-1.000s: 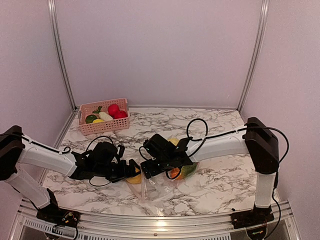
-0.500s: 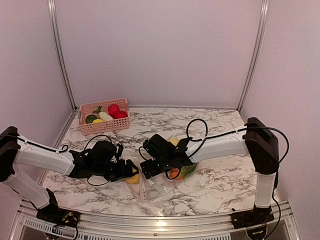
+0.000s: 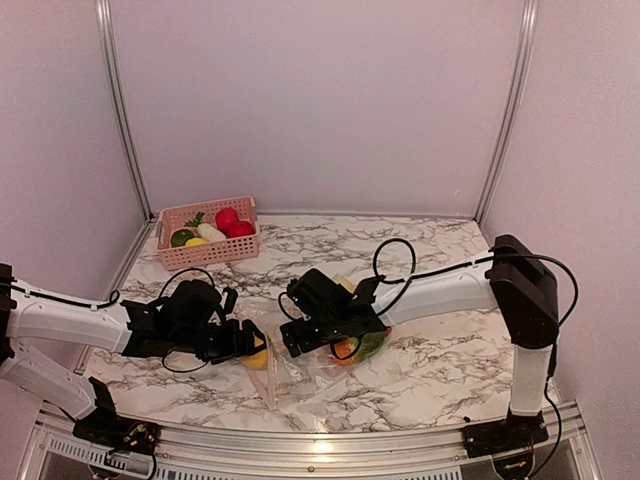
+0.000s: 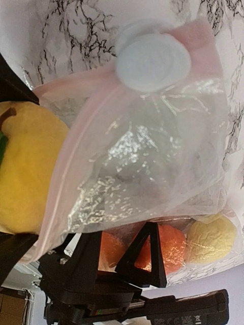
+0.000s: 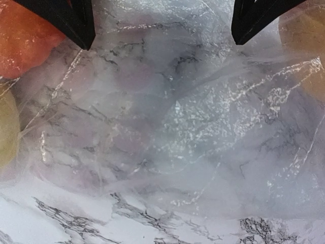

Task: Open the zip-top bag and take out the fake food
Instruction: Pick up the fake fruit from the zipper food storage bag.

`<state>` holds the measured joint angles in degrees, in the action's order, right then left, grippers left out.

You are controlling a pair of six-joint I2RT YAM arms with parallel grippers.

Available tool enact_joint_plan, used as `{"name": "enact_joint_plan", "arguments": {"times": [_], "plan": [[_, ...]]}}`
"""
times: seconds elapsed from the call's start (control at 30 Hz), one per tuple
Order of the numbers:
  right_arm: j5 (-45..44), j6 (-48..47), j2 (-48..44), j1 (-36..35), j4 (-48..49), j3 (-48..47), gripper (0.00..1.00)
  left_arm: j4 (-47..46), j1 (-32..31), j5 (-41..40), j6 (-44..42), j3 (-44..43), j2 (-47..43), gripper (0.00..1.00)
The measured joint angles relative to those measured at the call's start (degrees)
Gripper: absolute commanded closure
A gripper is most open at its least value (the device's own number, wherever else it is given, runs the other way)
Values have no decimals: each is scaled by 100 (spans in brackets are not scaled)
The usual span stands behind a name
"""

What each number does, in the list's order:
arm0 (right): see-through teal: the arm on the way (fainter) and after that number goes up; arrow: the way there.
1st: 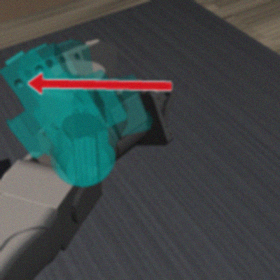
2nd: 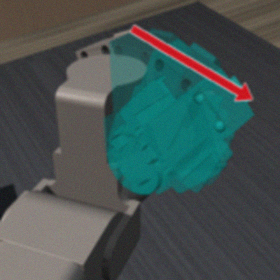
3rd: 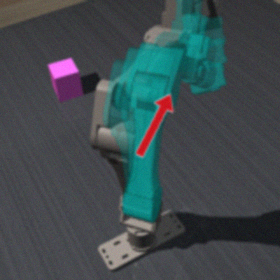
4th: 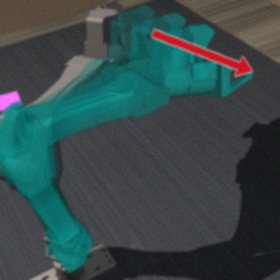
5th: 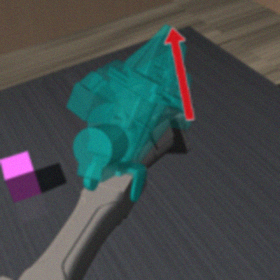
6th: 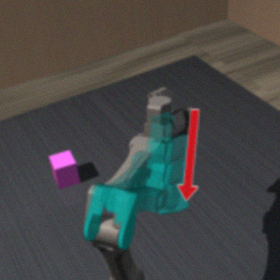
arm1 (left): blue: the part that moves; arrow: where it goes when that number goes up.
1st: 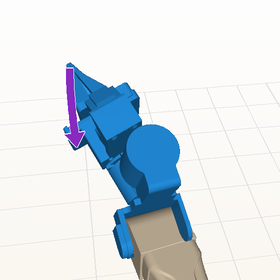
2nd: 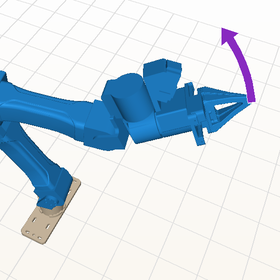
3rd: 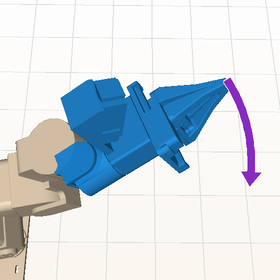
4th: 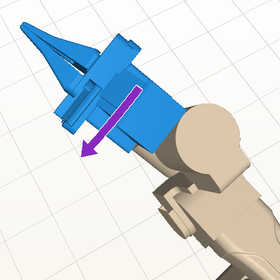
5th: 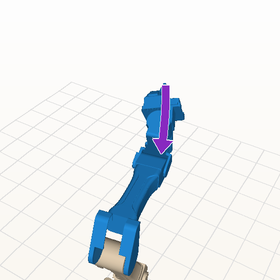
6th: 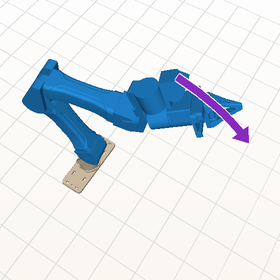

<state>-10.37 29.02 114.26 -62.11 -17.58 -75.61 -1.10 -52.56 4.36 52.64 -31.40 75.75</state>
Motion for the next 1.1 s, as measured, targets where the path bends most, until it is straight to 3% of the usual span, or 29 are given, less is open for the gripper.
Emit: {"name": "enact_joint_plan", "arguments": {"times": [0.47,1.1], "plan": [[63,96,-105,68,68,138,9,13,0,330,-116,133,-11,34],[90,94,-136,96,94,168,9,304,-39,413,-219,234,-7,20]]}}
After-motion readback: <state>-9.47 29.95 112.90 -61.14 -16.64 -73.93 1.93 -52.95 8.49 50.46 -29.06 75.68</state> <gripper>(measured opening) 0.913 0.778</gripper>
